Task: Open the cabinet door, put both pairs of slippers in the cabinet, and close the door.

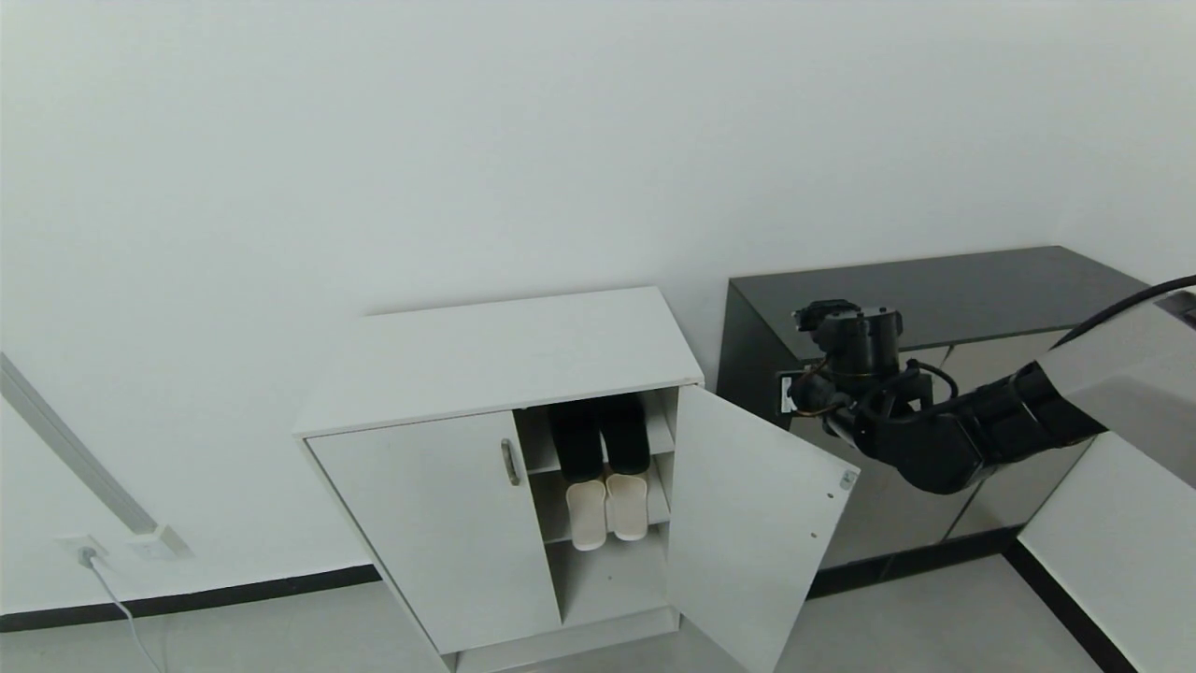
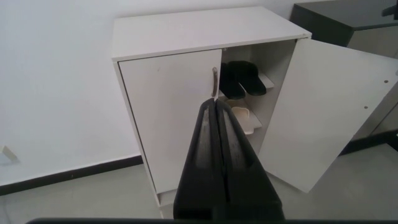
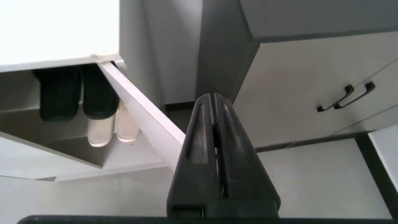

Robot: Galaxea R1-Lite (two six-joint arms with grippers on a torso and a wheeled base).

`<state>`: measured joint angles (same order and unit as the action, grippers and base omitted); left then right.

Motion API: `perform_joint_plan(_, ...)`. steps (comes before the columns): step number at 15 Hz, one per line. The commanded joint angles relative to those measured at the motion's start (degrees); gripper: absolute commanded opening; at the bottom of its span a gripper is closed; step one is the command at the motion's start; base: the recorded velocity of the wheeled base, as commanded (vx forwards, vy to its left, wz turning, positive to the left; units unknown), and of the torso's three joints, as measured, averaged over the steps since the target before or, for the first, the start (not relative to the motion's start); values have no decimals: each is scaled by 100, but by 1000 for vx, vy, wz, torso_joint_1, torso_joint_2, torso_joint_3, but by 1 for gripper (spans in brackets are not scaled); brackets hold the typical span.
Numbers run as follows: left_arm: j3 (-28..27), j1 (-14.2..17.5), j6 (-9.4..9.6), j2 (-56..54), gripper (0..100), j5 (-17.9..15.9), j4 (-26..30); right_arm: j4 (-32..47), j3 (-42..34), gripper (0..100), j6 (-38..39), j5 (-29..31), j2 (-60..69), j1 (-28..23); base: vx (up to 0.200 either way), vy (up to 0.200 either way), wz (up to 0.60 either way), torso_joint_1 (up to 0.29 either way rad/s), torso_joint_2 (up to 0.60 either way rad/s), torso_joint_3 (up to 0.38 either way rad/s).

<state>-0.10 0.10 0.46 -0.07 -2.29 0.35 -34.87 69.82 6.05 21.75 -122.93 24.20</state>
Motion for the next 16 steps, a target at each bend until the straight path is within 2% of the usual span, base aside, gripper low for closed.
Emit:
perform_joint_plan(1,1,-1,-2,7,0,1,0,-12,58,0,2,-48,-214,-100,0,0,0,0,0,0)
perform_joint_plan(9,1,-1,-11,7,0,9,0,-29,190,0,2,-329,-785,-416,0,0,0,0,0,0)
perform_joint_plan(16,1,-1,-11,7,0,9,0,-55,190,0,2,-320,-961,-390,0,0,0,0,0,0)
